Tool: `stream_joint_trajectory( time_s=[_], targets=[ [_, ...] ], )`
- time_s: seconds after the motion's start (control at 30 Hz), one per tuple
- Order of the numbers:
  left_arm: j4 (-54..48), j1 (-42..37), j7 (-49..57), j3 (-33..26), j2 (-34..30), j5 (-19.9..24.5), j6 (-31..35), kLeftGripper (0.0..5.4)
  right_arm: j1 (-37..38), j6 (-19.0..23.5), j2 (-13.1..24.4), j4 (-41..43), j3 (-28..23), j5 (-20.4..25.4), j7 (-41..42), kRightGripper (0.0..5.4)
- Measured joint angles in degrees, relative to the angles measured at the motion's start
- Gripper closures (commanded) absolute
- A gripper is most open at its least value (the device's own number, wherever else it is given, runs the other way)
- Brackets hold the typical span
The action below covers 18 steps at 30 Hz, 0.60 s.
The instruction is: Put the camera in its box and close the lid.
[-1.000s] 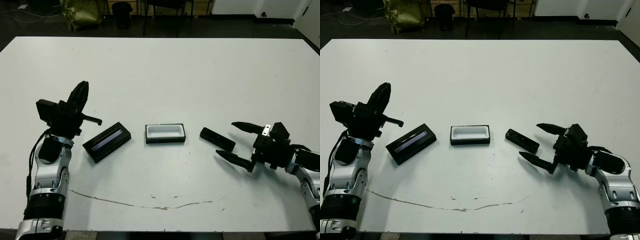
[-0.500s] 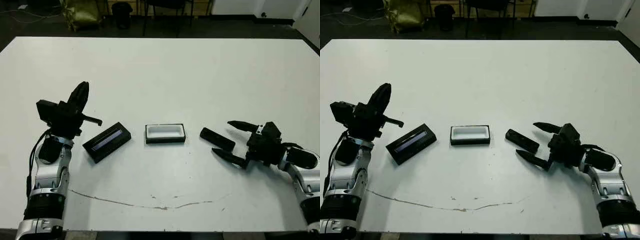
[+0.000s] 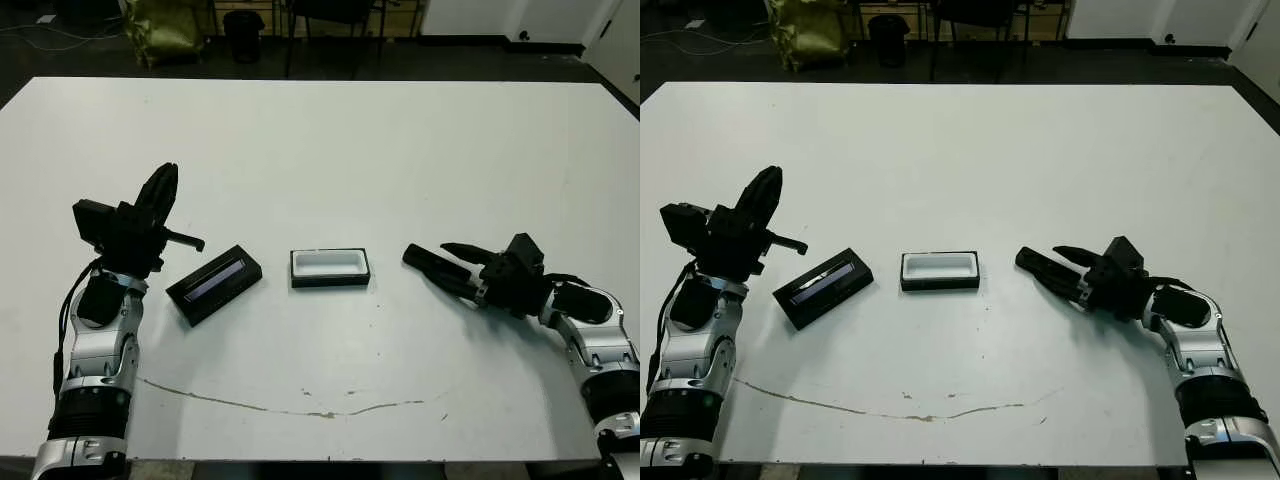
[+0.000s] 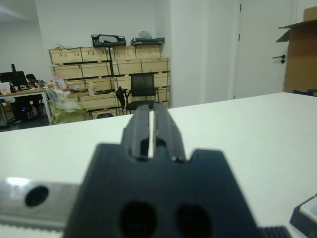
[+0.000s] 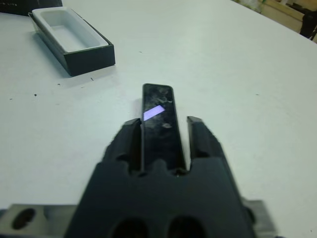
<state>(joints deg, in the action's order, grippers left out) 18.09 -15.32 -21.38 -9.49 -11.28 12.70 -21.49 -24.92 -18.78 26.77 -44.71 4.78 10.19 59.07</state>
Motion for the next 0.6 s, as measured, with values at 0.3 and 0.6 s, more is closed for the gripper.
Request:
stream_joint_trajectory(
  time_s=[0.3,0.6],
  targets=[
    [-0.04,0.00,0.16,0.00,0.02,-0.08,-0.06,5.40,-4.05,-1.22,1.65,-2.17,5.01,-2.95,0.63,4.45],
    [-0.08,0.02,0.20,0.00,0.07,-0.01,-0.01,5.40,-2.55,3.02,2.24,1.66,5.38,-1.08,2.94,4.45]
  ],
)
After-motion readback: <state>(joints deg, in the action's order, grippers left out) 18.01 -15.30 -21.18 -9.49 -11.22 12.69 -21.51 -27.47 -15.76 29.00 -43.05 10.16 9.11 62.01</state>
